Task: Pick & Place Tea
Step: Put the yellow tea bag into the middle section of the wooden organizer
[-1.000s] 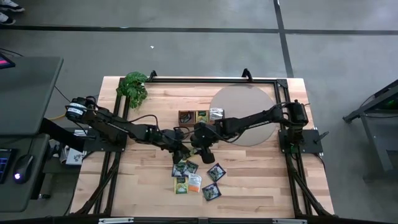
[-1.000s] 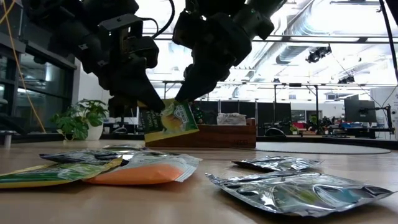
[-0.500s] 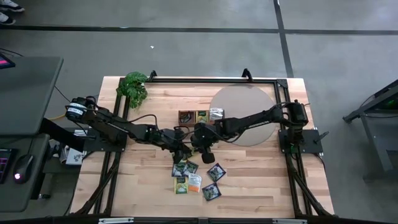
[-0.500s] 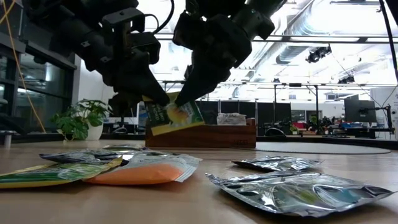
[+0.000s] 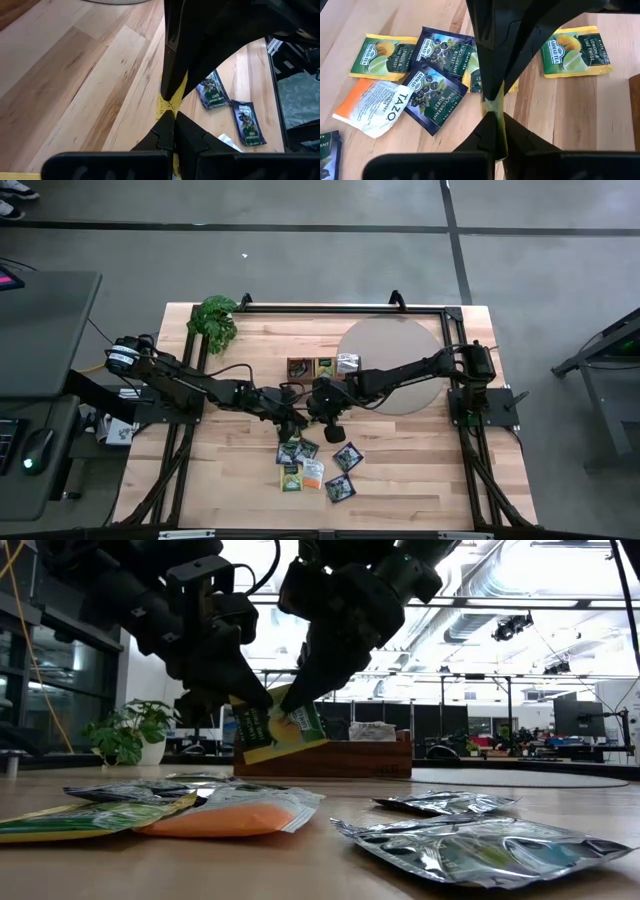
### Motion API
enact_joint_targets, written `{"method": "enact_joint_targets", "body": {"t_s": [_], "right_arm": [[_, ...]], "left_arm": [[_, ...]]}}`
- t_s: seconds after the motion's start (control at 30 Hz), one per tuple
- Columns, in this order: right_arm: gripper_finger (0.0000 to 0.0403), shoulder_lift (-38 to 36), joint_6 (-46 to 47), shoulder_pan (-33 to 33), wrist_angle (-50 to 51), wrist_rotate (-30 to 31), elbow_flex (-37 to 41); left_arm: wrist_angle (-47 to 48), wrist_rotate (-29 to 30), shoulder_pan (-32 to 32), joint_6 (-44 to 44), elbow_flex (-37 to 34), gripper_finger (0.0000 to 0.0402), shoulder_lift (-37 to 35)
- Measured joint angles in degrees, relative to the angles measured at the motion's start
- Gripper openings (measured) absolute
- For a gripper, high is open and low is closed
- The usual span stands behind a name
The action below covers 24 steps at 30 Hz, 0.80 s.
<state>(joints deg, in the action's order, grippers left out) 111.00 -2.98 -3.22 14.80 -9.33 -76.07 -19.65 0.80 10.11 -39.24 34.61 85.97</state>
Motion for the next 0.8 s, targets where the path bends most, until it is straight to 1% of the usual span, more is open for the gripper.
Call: {"method": "enact_joint_targets", "body": {"t_s": [0.1,0.2,0.37,0.43,0.53,0.8], "right_arm": [[0.0003,0.0,0.0,0.0,1.1,0.9,0.0],[0.0002,0.0,0.1,0.0,2.0,3.1,0.0],[0.0001,0.0,0.2,0.0,3.0,3.5,0.0],[0.0001,0.0,0.4,0.0,3.9,3.7,0.0],[0.0001,0.0,0.5,0.0,5.0,4.8,0.1],[0.0000,0.0,1.6,-0.2,6.4,9.5,0.1]], "left_arm": [[0.1,1.3,0.0,0.1,0.0,0.0001,0.0],[0.2,3.4,0.0,2.5,0.0,0.0001,0.0],[0.1,3.9,0.0,4.6,0.0,0.0002,0.0],[0.1,4.0,0.0,5.1,0.0,0.0010,0.0],[0.1,4.7,0.0,6.3,0.0,0.0037,0.0],[0.5,6.2,0.0,6.0,0.0,0.0149,0.0]]}}
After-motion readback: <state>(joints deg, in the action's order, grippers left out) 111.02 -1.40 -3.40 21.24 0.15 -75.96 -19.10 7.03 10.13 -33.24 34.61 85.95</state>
